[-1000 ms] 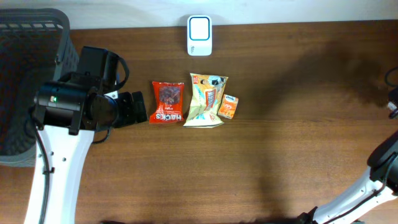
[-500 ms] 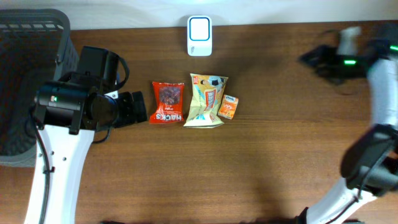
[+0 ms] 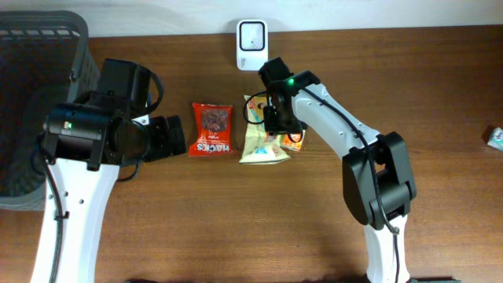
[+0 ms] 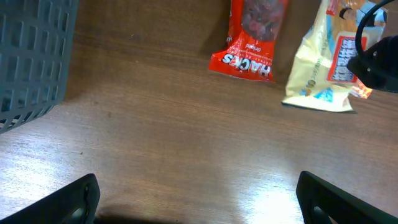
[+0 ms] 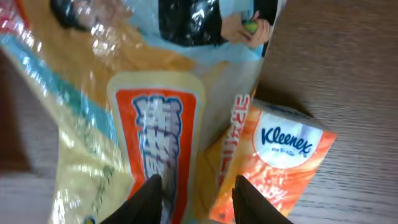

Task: Scan the item barcode
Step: 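Grasp the orange tissue pack with the right gripper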

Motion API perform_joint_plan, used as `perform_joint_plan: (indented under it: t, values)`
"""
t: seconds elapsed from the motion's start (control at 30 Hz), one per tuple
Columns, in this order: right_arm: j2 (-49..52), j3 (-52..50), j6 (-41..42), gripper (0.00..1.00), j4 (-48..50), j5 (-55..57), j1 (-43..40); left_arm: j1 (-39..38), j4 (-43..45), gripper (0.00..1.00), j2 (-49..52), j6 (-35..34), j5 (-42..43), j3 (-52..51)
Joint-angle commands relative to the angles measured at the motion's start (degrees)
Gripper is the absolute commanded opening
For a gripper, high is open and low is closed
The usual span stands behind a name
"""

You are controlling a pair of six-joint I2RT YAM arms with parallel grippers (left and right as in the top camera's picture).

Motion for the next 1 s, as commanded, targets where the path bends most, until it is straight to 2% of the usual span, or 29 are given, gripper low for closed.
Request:
perform_joint_plan:
  t: [0.0, 0.1, 0.27, 0.3, 0.37, 0.4, 0.47, 0.53, 0.57, 0.63, 0.67, 0.73, 0.87, 0.97]
  values:
    - [1.8, -3.4, 1.6, 0.36, -0.3, 5.8, -0.2, 0.1, 0.1, 0.99, -0.2, -0.5, -0.7, 0.2]
    - [1.7, -2.2, -0.3, 0.36, -0.1, 3.7, -0.2, 0.1, 0.1, 0.99, -0.2, -0.5, -0.6, 0.2]
    - [1.6, 5.2, -7.7, 0.37, -1.9, -13.4, -0.1, 0.1, 0.1, 0.99, -0.2, -0.5, -0.6, 0.2]
    - [1.6, 7.9, -7.8, 0.44, -4.5, -13.2, -0.2, 0.1, 0.1, 0.99, -0.2, -0.5, -0.7, 0.2]
    - [1.6, 9.3, -7.7, 0.89, -6.7, -8.0, -1.0, 0.1, 0.1, 0.99, -0.2, -0.5, -0.7, 0.2]
    - [1.6, 9.3, -7.6, 0.92, -7.9, -6.1, -2.4, 0.1, 0.1, 0.99, -0.2, -0.5, -0.7, 0.2]
    - [1.6, 9.3, -7.3, 0.91, -9.6, -7.8, -6.6, 0.1, 0.1, 0.99, -0.2, -0.5, -0.7, 0.2]
    - [1.6, 8.7, -9.4, 0.61, -13.3, -11.8, -11.3, 0.1, 0.1, 0.99, -0.2, -0.5, -0.7, 0.2]
    - [1.6, 7.6, -10.4, 0.5, -13.6, -11.7, -11.1, 0.1, 0.1, 0.99, -0.2, -0.5, -0.7, 0.2]
    - [1.6, 4.2, -9.4, 0.37, -11.8, -6.7, -10.6, 0.1, 0.1, 0.99, -0.2, -0.5, -0.7, 0.2]
    - [1.6, 1.8, -6.0, 0.36, -9.9, -4.1, -10.6, 0.1, 0.1, 0.99, -0.2, -0.5, -0.7, 0.2]
    - [1.6, -1.9, -4.8, 0.29, -5.7, -5.9, -10.1, 0.1, 0.1, 0.99, -0.2, -0.5, -0.7, 0.2]
    - [1.6, -2.3, -3.9, 0.29, -4.0, -1.0, -7.2, 0.1, 0.1, 0.99, -0.2, -0.5, -0.7, 0.2]
    - [1.6, 1.5, -2.3, 0.34, -8.8, 6.6, -6.4, 0.1, 0.1, 0.99, -0.2, -0.5, -0.7, 0.2]
